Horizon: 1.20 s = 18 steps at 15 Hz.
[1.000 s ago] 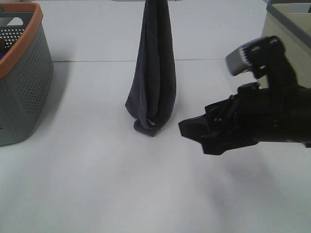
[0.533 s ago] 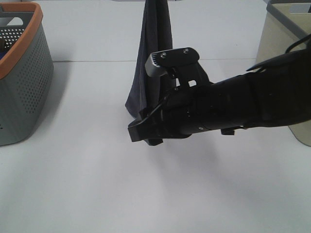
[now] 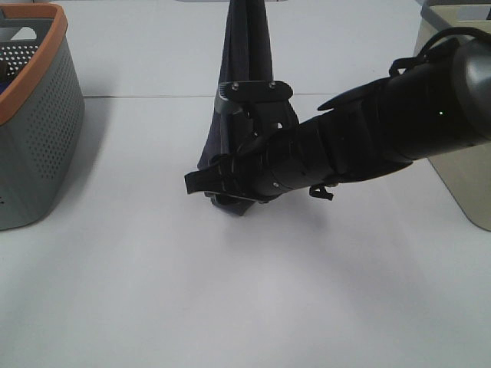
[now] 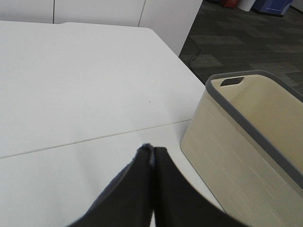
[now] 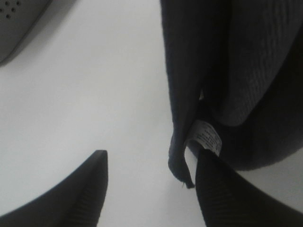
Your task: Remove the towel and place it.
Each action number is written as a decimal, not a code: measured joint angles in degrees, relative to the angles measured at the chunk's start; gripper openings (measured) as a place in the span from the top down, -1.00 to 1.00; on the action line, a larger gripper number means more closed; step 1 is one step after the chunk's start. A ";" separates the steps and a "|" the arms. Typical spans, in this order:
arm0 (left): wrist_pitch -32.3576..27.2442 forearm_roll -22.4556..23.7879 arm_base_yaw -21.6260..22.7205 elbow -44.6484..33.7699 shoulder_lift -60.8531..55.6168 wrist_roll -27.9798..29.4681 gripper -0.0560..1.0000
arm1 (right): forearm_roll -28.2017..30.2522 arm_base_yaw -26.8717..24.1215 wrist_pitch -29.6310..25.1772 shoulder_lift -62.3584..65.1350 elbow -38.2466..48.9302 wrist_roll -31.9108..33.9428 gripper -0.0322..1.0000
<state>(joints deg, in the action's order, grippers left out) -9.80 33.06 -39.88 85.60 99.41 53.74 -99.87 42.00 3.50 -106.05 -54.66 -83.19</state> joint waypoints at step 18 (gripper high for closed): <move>0.00 -1.20 0.00 0.00 0.00 0.00 0.89 | -0.06 0.00 1.32 -7.45 -3.32 1.55 0.29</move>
<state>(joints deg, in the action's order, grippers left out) -9.80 31.86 -39.88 85.60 99.41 53.74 -99.92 42.00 4.81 -113.50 -57.98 -81.65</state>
